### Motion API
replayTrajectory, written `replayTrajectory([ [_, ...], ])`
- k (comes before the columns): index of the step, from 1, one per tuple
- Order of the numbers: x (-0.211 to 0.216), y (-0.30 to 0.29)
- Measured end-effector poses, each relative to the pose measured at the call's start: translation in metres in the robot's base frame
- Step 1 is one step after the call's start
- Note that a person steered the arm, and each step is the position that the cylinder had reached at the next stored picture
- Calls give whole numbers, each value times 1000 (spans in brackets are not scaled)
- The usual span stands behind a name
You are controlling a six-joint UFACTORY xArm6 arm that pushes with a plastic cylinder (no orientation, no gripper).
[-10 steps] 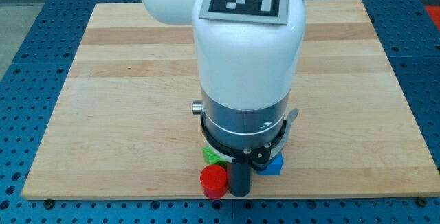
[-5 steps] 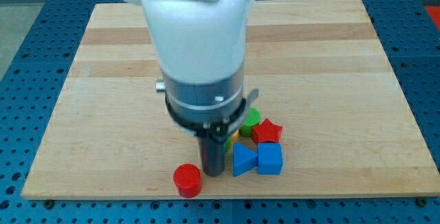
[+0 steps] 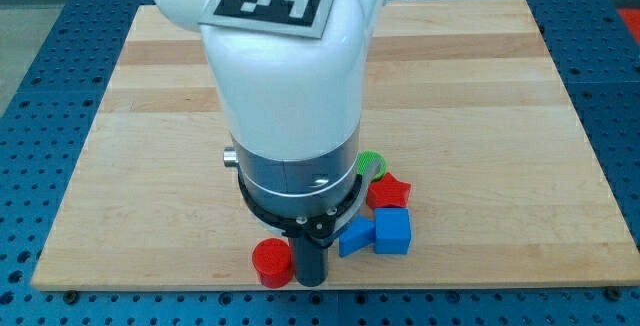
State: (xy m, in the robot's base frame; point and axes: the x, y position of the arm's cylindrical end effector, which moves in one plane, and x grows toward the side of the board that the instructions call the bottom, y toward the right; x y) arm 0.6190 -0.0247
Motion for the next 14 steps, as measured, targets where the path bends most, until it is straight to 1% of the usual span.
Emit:
replayTrajectory([
  [1,0,-5],
  [3,-6,-53],
  [4,-49,-53],
  [5,-101,-51],
  [6,-107,-51],
  [7,-107,-72],
  [8,-107,-119],
  [9,-98,-179],
  [10,-24,-233],
  [11,-3,-233],
  [13,-1,-177],
  [14,-2,-88],
])
